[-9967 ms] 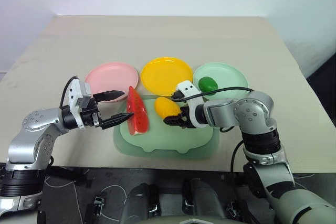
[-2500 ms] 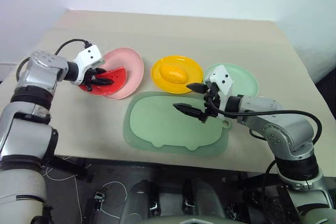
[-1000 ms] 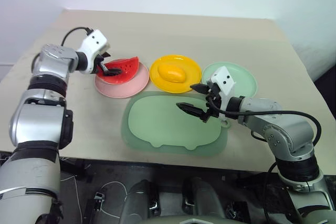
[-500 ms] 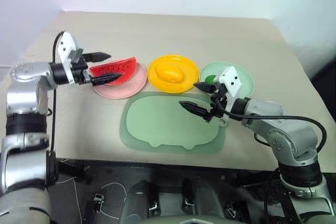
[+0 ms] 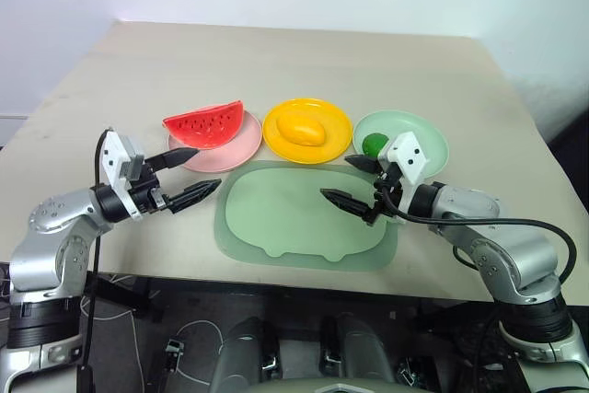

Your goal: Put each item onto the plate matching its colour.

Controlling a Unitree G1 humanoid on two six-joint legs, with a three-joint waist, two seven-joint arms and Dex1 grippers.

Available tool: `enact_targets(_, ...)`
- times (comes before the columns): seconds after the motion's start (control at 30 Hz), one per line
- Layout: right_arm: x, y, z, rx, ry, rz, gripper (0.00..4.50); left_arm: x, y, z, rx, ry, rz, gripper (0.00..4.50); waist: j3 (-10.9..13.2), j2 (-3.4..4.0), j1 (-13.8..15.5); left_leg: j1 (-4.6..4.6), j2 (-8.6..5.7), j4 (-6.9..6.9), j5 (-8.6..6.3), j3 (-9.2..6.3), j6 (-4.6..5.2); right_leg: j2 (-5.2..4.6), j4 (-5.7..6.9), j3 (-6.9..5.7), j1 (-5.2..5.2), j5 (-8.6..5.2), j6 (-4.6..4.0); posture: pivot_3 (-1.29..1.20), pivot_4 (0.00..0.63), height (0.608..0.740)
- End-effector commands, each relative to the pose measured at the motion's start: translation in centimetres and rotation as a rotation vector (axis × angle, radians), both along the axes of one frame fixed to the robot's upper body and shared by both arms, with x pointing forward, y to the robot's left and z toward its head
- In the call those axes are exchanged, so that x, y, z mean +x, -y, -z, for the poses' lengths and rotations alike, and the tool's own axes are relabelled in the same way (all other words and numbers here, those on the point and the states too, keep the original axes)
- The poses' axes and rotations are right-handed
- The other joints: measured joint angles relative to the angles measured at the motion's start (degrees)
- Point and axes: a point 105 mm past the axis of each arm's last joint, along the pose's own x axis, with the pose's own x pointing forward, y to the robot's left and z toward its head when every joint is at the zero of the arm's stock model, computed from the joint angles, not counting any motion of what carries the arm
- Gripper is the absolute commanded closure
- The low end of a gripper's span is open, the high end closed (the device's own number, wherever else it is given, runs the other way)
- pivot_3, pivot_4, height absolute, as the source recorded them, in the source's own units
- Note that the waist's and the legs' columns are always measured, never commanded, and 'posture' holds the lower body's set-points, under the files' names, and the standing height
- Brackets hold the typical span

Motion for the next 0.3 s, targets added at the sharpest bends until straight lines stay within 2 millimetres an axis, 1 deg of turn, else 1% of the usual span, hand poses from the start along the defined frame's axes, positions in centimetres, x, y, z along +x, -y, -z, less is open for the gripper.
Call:
enact_targets(0.03, -0.4, 0.0, -1.6, 0.037, 0.066, -0.024, 0.0, -0.2, 0.2, -0.9, 0.025, 0.085, -0.023, 0.05, 0.0, 0.0, 0.1, -0.01, 0.0, 0.0, 0.0, 0.0, 0.0, -0.01, -0.01, 0.0, -0.01, 0.0, 0.0, 0.0, 0.15, 0.696)
enact_targets(0.23, -0.4, 0.7, -0.7, -0.008, 0.04, -0.037, 0.0, -0.1, 0.4, 0.7, 0.014, 0.077, -0.058, 0.05, 0.0, 0.0, 0.0, -0.04, -0.01, -0.13, -0.01, 0.02, 0.0, -0.04, -0.17, -0.01, -0.04, 0.0, -0.01, 0.0, 0.15, 0.696)
enact_targets(0.3, -0.3, 0.7, -0.4, -0.032, 0.041, -0.044, 0.0, 0.0, 0.5, 1.0, 0.005, 0.073, -0.06, 0.05, 0.0, 0.01, 0.0, -0.06, -0.01, -0.16, -0.01, 0.03, 0.0, -0.04, -0.17, -0.01, -0.1, 0.01, -0.02, 0.0, 0.15, 0.696)
